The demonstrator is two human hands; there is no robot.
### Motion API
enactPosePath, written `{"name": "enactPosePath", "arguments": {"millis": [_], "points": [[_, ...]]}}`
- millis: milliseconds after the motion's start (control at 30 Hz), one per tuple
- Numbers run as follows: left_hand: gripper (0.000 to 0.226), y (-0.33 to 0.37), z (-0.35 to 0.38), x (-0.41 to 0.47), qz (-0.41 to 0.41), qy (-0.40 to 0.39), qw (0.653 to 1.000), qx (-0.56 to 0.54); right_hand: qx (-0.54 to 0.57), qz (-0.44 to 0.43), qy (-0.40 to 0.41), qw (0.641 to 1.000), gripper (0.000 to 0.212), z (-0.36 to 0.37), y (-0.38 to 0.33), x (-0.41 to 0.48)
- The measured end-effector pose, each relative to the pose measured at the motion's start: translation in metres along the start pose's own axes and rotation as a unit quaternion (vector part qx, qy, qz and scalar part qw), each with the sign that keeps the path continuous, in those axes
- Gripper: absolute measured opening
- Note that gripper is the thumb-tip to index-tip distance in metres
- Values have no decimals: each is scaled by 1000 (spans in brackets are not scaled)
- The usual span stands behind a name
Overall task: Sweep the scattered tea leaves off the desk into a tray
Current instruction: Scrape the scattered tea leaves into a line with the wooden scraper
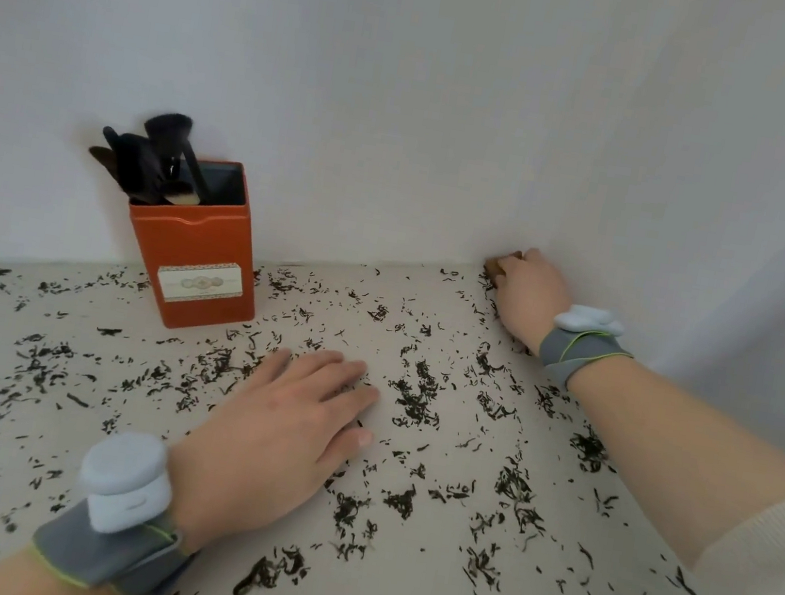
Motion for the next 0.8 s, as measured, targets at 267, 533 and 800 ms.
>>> {"name": "enactPosePath", "arguments": {"millis": [267, 533, 800], "points": [[60, 5, 1, 1, 6, -1, 1000, 3, 13, -64, -21, 998, 32, -19, -30, -31], [61, 3, 1, 2, 13, 3, 1000, -1, -18, -1, 19, 1000, 30, -55, 42, 1], [62, -2, 7, 1, 5, 1, 1000, -6, -91, -35, -7, 995, 23, -14, 50, -26]]}}
Point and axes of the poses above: each hand's wrist, its own x-axis towards the middle knuckle, its own z-axis out of the palm, y = z × x, the point moved 7 cm from there along x, towards the middle knuckle, and after that the axes turned 13 degrees about z, right-handed, at the moved point
